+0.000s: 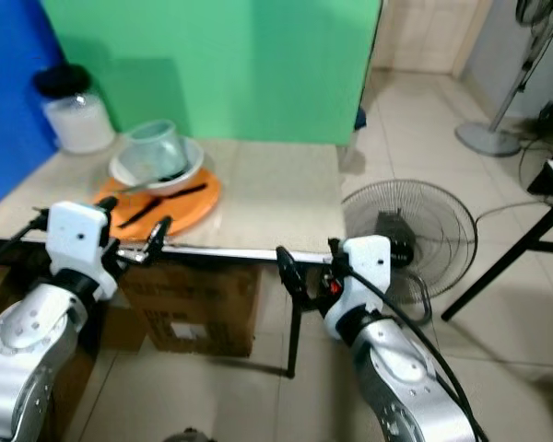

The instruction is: Setting the table

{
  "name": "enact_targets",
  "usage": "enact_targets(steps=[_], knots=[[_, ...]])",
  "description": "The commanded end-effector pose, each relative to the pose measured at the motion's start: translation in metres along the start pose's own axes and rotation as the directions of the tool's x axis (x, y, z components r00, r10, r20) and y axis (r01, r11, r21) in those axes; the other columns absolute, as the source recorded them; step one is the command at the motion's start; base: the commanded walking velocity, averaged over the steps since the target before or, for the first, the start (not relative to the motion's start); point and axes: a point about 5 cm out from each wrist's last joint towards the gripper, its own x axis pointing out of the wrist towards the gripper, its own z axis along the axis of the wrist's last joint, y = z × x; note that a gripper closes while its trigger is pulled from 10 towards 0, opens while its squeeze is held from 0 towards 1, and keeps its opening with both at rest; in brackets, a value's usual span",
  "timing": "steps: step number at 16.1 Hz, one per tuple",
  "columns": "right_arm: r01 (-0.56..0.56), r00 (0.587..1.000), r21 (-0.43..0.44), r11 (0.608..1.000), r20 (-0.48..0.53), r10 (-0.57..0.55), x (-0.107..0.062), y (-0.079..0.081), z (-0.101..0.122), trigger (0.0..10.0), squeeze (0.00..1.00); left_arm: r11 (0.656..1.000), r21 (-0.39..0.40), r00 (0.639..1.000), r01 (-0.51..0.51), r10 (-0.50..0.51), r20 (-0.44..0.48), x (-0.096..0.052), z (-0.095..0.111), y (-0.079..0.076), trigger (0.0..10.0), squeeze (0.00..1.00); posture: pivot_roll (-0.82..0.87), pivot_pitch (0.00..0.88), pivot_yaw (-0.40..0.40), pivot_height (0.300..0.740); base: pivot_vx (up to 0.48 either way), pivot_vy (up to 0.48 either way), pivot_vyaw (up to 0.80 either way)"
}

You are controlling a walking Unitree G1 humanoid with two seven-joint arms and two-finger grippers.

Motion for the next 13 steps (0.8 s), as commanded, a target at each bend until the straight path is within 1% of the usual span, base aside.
enact_targets(steps=[1, 2, 3, 6, 10, 13], knots=[[0.008, 1.000, 0.003, 1.000, -0.007, -0.008, -0.0012, -0.0035, 0.0005, 10.0, 0.00, 1.000, -0.018, 1.000, 0.017, -0.017, -0.003, 0.0000, 0.0008, -0.0038, 10.0, 0.00, 0.06, 0.028, 0.031, 0.740, 0.000, 0.000, 0.00], [0.003, 1.000, 0.004, 1.000, -0.011, -0.003, -0.0009, -0.0033, 0.0002, 10.0, 0.00, 0.999, -0.027, 0.999, 0.035, -0.035, -0.001, 0.0000, 0.0019, -0.0059, 10.0, 0.00, 0.07, 0.024, 0.029, 0.740, 0.000, 0.000, 0.00], [-0.005, 1.000, 0.002, 1.000, -0.016, 0.005, -0.0001, -0.0027, 0.0002, 10.0, 0.00, 0.999, -0.018, 0.999, 0.051, -0.051, -0.004, 0.0004, 0.0026, -0.0080, 10.0, 0.00, 0.07, 0.024, 0.029, 0.740, 0.000, 0.000, 0.00], [-0.013, 1.000, 0.003, 1.000, -0.007, 0.013, 0.0016, -0.0021, 0.0020, 10.0, 0.00, 0.997, -0.034, 0.997, 0.075, -0.073, 0.035, -0.0001, 0.0067, -0.0107, 10.0, 0.00, 0.07, 0.023, 0.028, 0.740, 0.000, 0.000, 0.00], [-0.022, 1.000, -0.007, 1.000, 0.006, 0.022, 0.0047, -0.0040, 0.0058, 10.0, 0.00, 0.997, -0.022, 0.997, 0.069, -0.068, 0.028, 0.0003, 0.0073, -0.0067, 10.0, 0.00, 0.07, 0.027, 0.028, 0.740, 0.285, 0.000, 0.00], [-0.037, 0.999, -0.013, 0.999, 0.012, 0.037, 0.0064, -0.0023, 0.0073, 10.0, 0.00, 0.997, -0.022, 0.997, 0.068, -0.068, 0.031, 0.0008, 0.0085, -0.0050, 10.0, 0.00, 0.07, 0.026, 0.026, 0.740, 0.335, 0.000, 0.00]])
